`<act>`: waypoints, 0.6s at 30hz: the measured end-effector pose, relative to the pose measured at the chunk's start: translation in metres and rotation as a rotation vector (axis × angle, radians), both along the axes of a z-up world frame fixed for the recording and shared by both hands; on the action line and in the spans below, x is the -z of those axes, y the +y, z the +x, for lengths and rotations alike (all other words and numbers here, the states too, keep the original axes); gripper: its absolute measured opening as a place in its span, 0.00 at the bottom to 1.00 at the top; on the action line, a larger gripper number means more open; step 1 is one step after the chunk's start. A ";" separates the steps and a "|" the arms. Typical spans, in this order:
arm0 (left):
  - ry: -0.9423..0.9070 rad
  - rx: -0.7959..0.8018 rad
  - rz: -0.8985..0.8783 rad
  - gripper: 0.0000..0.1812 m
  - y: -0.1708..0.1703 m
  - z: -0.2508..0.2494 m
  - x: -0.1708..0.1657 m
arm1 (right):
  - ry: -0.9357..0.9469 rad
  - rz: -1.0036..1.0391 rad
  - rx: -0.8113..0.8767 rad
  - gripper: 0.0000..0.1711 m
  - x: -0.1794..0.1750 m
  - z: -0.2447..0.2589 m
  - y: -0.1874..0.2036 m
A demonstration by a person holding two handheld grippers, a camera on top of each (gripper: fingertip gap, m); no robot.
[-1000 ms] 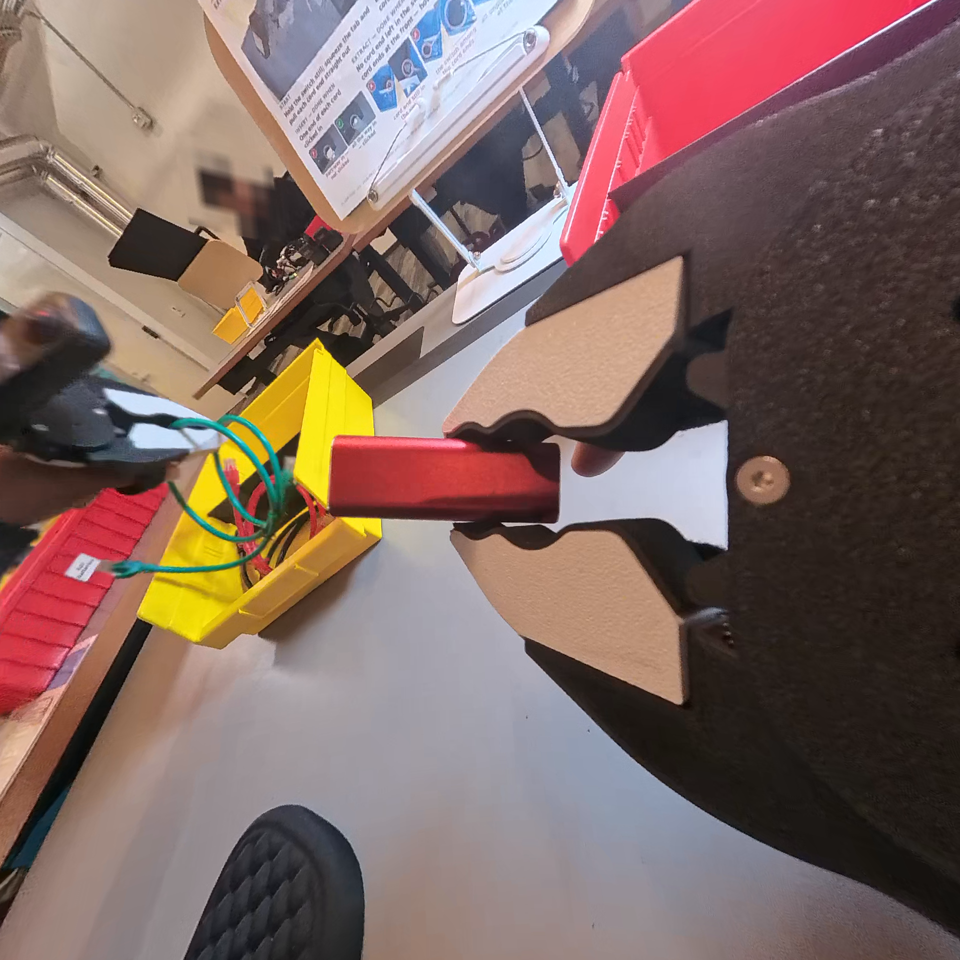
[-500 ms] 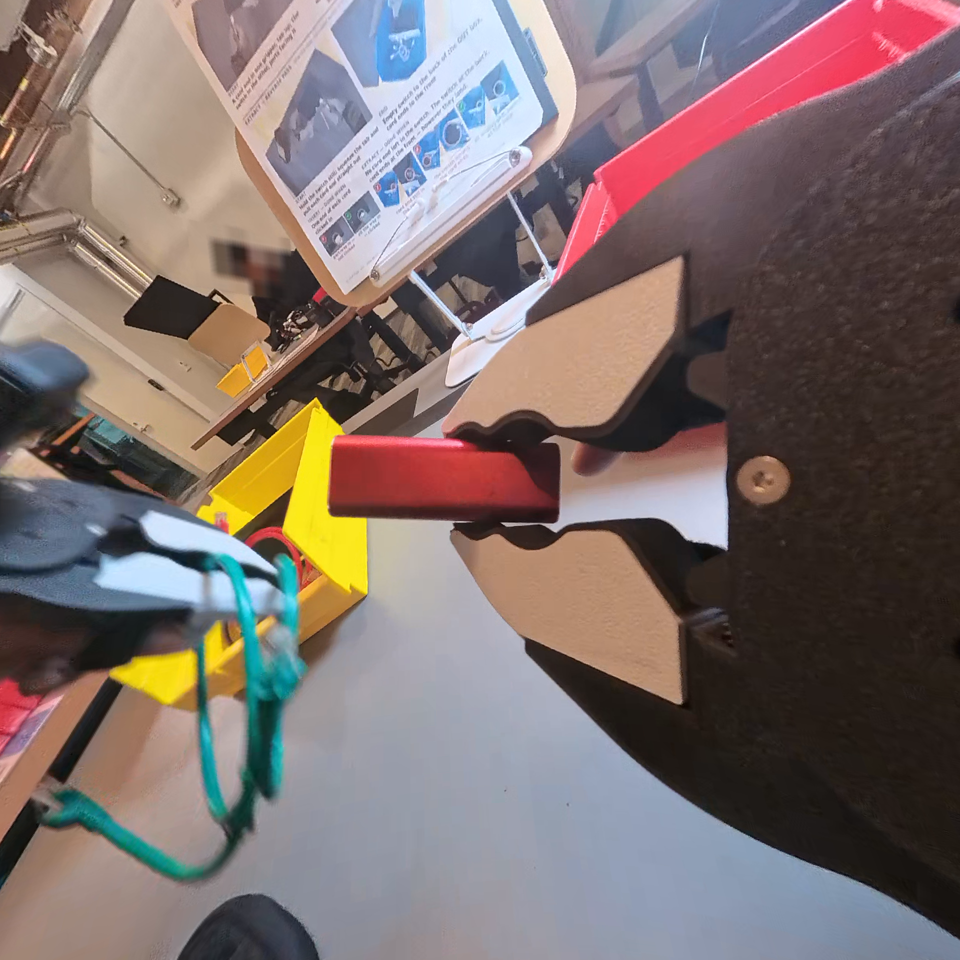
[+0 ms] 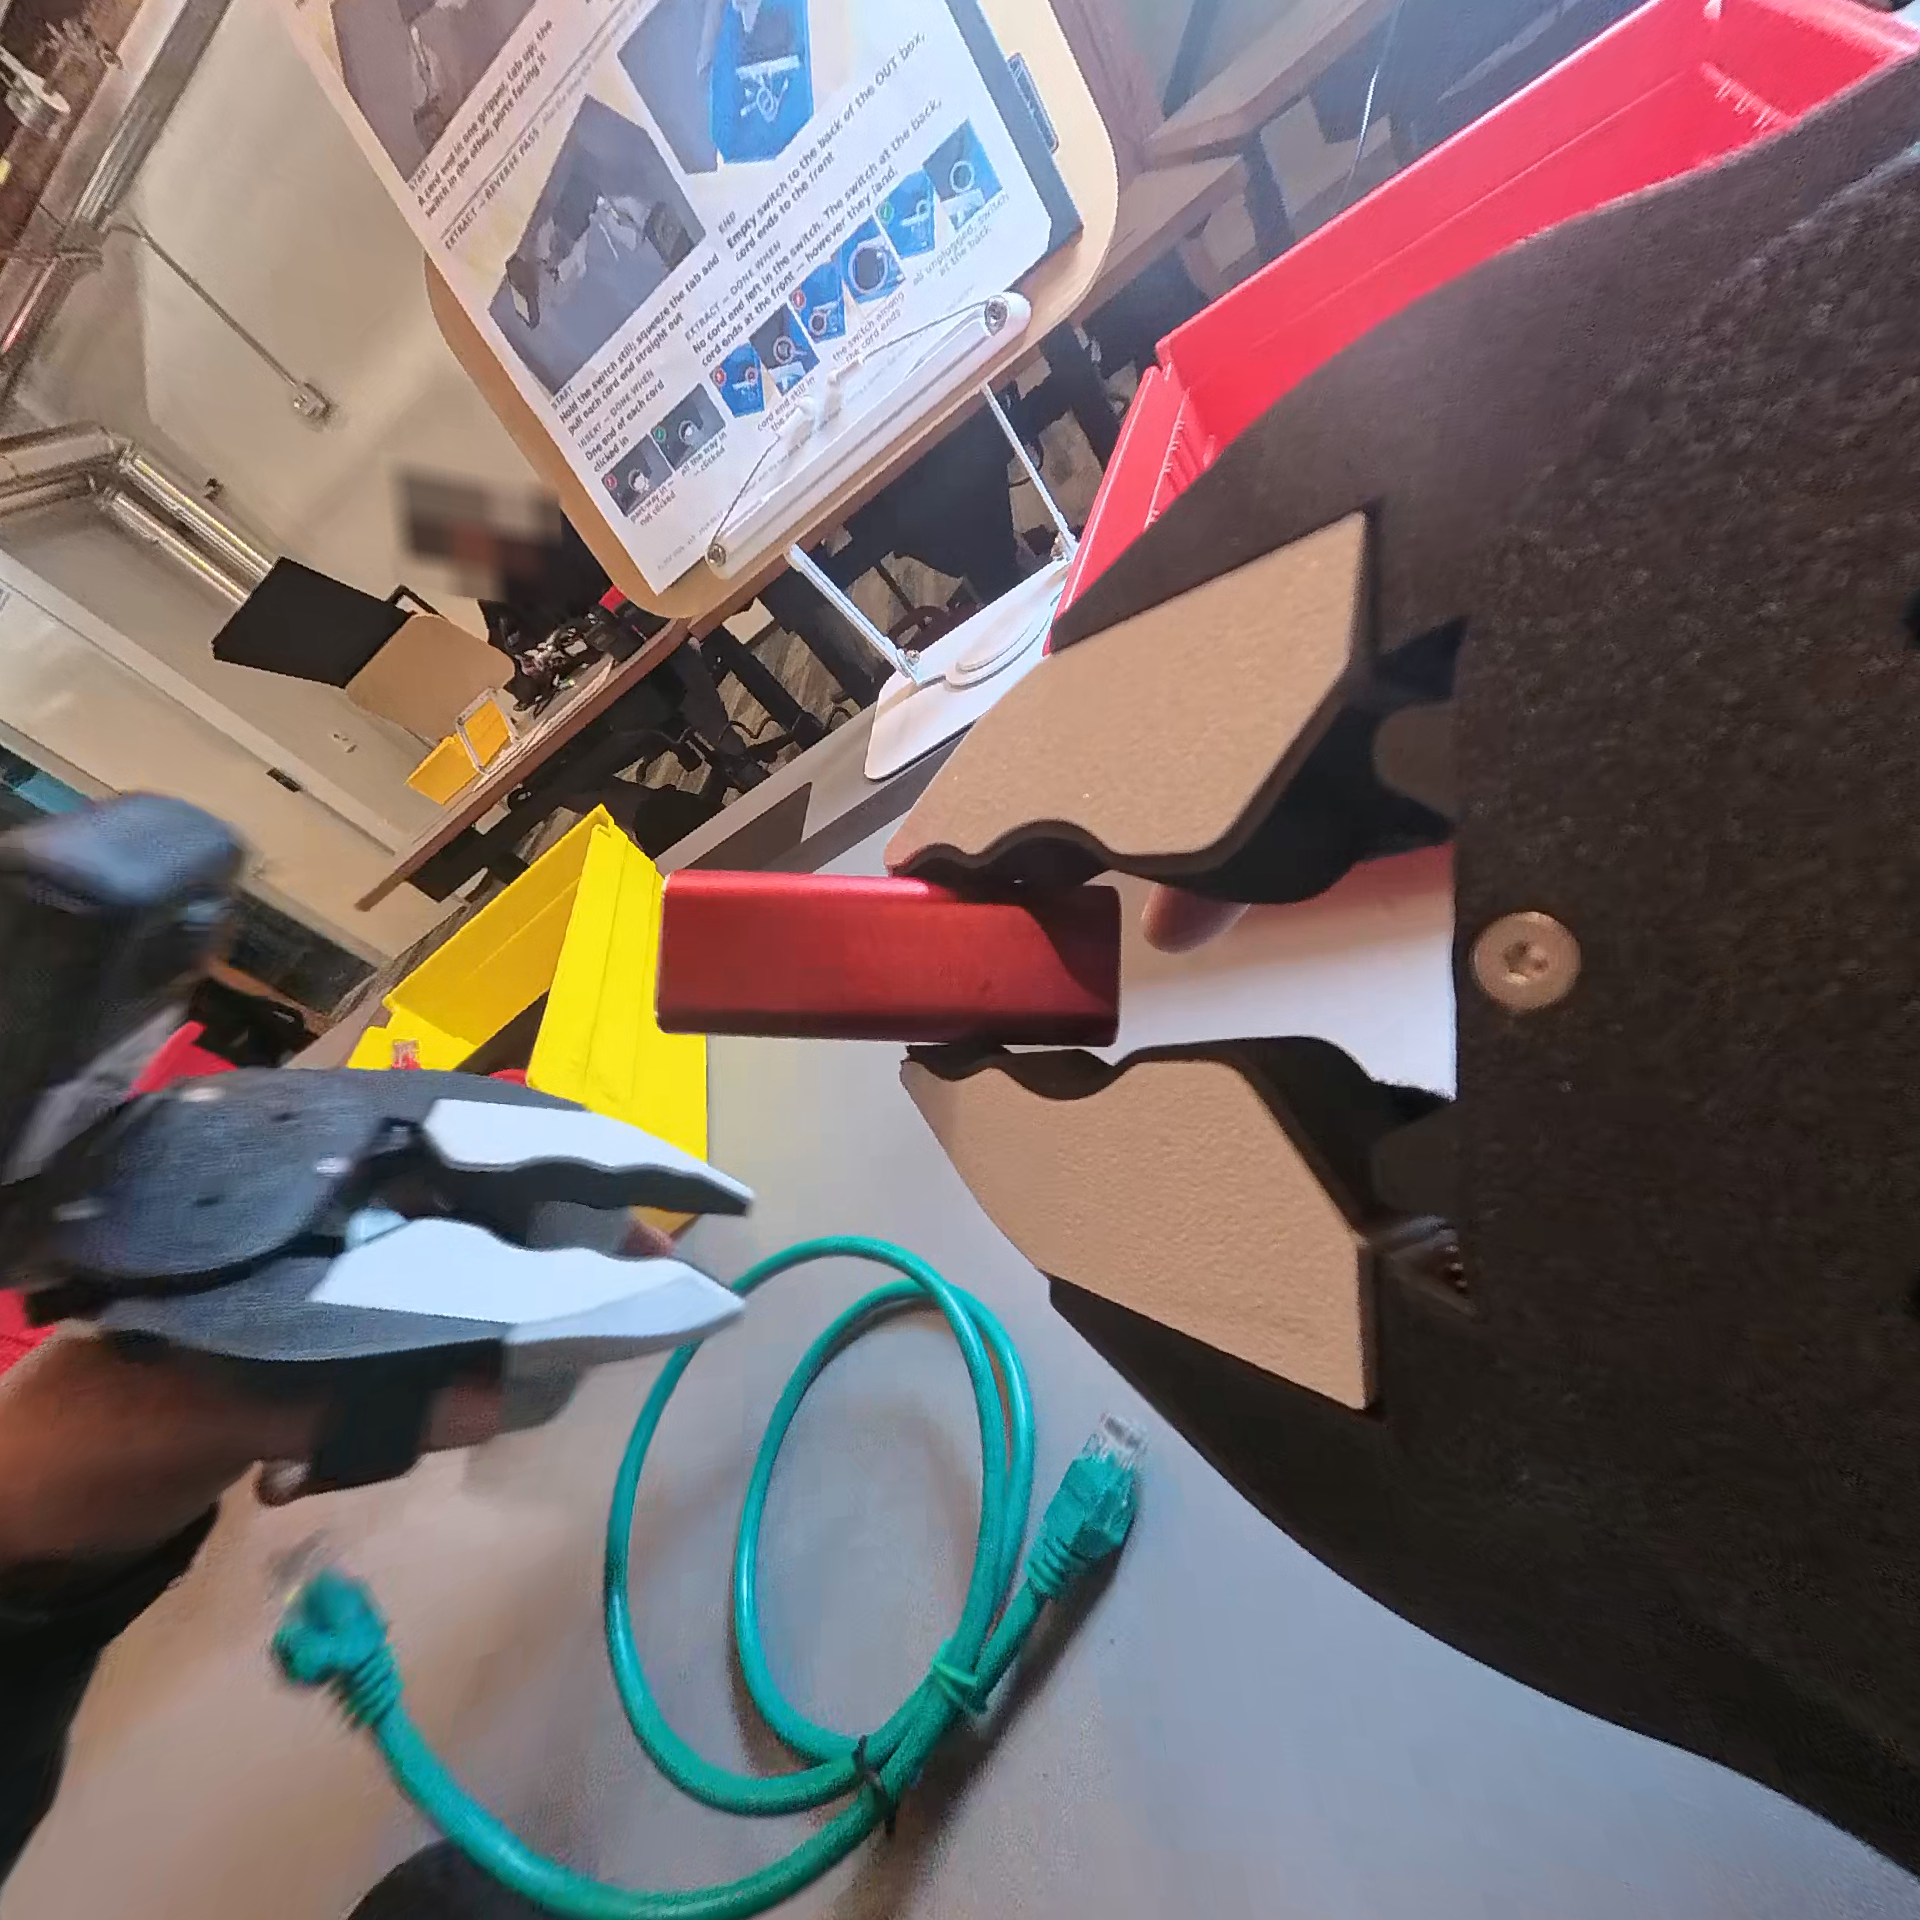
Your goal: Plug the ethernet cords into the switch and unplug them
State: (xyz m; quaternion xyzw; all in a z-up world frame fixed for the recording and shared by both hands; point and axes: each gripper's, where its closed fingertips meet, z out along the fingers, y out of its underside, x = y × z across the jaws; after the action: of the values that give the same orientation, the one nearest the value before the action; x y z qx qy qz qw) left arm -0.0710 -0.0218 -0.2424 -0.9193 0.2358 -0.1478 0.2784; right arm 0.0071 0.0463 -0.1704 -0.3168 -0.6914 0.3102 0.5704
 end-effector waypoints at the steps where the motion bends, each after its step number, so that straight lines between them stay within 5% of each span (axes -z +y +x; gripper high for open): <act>1: -0.010 -0.019 0.053 0.19 -0.001 -0.005 -0.014 | 0.002 -0.003 0.001 0.16 -0.001 0.000 0.001; 8: -0.205 -0.346 0.446 0.16 -0.051 -0.041 -0.091 | 0.022 -0.024 0.017 0.16 -0.005 0.001 0.006; 11: -0.289 -0.600 0.483 0.14 -0.083 -0.044 -0.075 | 0.024 -0.027 0.031 0.16 -0.006 0.000 0.008; 14: -0.341 -0.669 0.474 0.15 -0.106 -0.009 -0.051 | 0.022 -0.023 0.039 0.16 -0.005 -0.001 0.008; 18: -0.099 -0.665 0.410 0.15 -0.099 0.008 -0.018 | 0.014 -0.011 0.043 0.16 -0.003 -0.002 0.005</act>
State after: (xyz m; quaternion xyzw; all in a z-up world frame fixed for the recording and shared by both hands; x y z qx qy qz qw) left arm -0.0626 -0.1208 -0.2241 -0.8625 -0.0638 -0.0436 0.5001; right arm 0.0046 0.0514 -0.1676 -0.3324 -0.6788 0.3037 0.5801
